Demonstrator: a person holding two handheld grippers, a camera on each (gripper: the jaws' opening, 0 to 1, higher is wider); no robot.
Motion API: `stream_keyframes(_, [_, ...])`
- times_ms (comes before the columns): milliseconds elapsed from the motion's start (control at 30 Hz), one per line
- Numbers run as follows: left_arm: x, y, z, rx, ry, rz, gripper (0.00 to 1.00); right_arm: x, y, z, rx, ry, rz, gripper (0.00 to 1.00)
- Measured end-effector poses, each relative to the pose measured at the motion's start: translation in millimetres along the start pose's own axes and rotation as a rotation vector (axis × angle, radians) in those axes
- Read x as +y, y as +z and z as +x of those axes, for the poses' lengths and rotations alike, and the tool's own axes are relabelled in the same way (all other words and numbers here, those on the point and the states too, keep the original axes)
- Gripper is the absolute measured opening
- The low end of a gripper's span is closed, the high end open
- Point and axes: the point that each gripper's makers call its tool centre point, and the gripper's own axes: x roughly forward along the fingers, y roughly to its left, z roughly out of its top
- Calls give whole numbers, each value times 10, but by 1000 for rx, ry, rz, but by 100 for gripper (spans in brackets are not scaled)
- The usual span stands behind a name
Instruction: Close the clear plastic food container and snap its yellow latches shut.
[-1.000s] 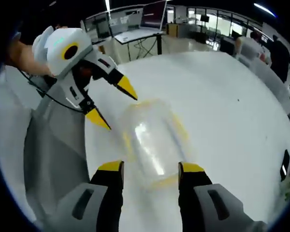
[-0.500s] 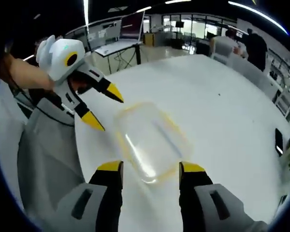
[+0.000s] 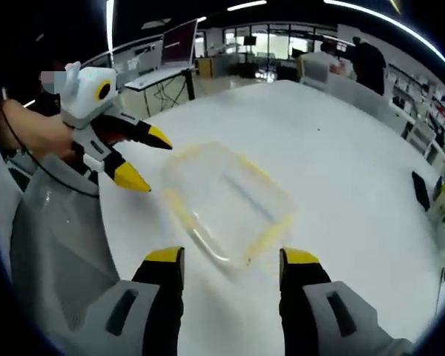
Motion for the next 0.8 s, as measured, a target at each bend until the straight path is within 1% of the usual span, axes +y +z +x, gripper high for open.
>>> stream_keyframes(100, [-27,-60,38,4,-2,14,48,-5,-61,50,13,-13,-9,49])
stream_keyframes(233, [-74,-98,70,4,-4,28,49,-17,-95,113,12,-31,-1,49])
stream_keyframes(300, [-90,-127,95,18,-7,45,48,-24,-107,134,12,-41,-1,49])
stream_keyframes(500, [-109,-92,124,14,-14,59,46,-35,-101,138,8,-49,-16,45])
stream_keyframes(667, [-93,-90,139,17,-8,65,44,-40,-86,151,2,-52,-22,43])
stream_keyframes(800, [-49,-82,130,18,9,82,38,-31,-84,175,1,-50,-23,41])
